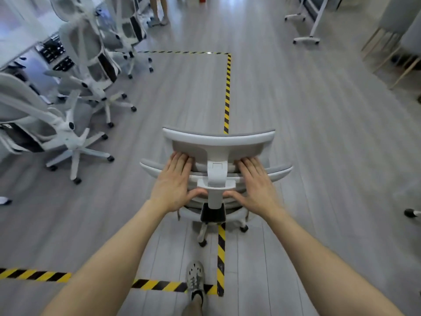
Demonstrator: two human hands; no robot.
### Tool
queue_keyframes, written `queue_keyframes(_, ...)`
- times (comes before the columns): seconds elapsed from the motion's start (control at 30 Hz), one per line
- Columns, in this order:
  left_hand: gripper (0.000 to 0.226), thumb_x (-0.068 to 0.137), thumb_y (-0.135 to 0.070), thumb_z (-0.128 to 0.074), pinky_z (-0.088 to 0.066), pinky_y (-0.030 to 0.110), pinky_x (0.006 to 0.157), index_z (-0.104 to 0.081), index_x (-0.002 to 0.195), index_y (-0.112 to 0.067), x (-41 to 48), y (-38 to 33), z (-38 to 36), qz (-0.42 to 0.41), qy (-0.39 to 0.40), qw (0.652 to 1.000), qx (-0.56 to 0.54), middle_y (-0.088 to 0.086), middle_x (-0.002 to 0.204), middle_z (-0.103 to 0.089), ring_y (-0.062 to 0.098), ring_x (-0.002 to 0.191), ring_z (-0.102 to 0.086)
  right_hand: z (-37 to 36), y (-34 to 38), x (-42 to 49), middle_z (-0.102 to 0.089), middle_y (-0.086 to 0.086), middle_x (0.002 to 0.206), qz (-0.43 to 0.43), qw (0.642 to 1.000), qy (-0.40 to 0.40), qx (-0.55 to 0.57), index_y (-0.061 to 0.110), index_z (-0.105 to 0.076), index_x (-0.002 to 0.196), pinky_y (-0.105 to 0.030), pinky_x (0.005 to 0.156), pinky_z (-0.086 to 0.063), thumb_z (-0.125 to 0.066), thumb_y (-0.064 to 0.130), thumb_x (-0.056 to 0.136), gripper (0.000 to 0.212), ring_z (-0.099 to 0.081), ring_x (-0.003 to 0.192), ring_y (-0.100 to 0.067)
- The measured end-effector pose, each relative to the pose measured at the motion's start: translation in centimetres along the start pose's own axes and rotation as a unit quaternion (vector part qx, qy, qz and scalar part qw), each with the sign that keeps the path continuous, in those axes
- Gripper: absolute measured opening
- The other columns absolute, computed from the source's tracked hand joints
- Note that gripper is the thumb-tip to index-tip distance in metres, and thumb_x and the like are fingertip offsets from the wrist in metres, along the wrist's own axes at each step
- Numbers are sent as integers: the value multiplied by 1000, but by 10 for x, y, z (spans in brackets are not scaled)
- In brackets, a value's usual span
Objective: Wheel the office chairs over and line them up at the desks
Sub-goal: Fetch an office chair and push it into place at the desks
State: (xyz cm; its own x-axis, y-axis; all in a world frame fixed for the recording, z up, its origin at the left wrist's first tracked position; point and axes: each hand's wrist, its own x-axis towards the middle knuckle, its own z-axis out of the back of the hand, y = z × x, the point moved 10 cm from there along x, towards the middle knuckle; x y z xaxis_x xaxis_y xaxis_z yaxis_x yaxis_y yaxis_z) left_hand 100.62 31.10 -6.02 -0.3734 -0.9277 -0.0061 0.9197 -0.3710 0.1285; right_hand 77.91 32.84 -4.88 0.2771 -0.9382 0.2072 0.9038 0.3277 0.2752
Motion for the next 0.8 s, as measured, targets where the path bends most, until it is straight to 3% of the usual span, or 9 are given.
queue_keyframes(0.07, 127, 93, -99, -11, -11, 54, 140, -35, 167, 1, 21, 41, -4, 4, 7, 1000, 3, 23, 170, -38, 41, 163, -28, -12, 17, 43, -35, -5, 175, 4, 1000, 0, 0, 18, -36, 168, -42, 139, -2, -42, 96, 86, 113, -19, 168, -26)
queue_keyframes(0.2, 132, 90, -99, 2, -8, 53, 141, -30, 169, 2, 66, 119, -11, 13, 11, 1000, -2, 24, 173, -34, 41, 166, -25, -43, 43, 128, -33, -2, 176, 3, 1000, 3, 9, 21, -33, 168, -50, 141, -12, -40, 97, 87, 111, -19, 169, -25)
queue_keyframes(0.37, 126, 91, -97, -19, -12, 53, 140, -32, 168, 2, 132, 211, -21, 27, 0, 1000, -12, 23, 172, -36, 41, 165, -26, -71, 69, 238, -38, 0, 171, 20, 999, -3, 32, 21, -35, 166, -49, 141, -14, -66, 84, 90, 104, -27, 165, -24)
queue_keyframes(0.5, 122, 92, -96, -28, -15, 55, 140, -34, 167, -1, 189, 279, -32, 33, -17, 999, -28, 22, 172, -36, 39, 166, -26, -93, 77, 324, -43, -3, 167, 36, 999, -20, 34, 18, -41, 161, -43, 141, -8, -69, 81, 90, 100, -32, 163, -26)
queue_keyframes(0.6, 121, 94, -96, -23, -15, 56, 140, -34, 168, -1, 237, 329, -38, 40, -38, 997, -47, 22, 174, -34, 38, 168, -24, -108, 79, 394, -47, -4, 165, 54, 997, -41, 40, 16, -45, 160, -41, 141, -8, -67, 81, 91, 97, -35, 161, -28)
queue_keyframes(0.8, 118, 94, -97, -25, -20, 58, 138, -38, 166, -3, 357, 434, -48, 50, -58, 995, -68, 21, 173, -37, 37, 167, -27, -142, 74, 559, -55, -4, 153, 86, 992, -68, 57, 14, -54, 151, -49, 137, -22, -71, 78, 90, 90, -45, 151, -30)
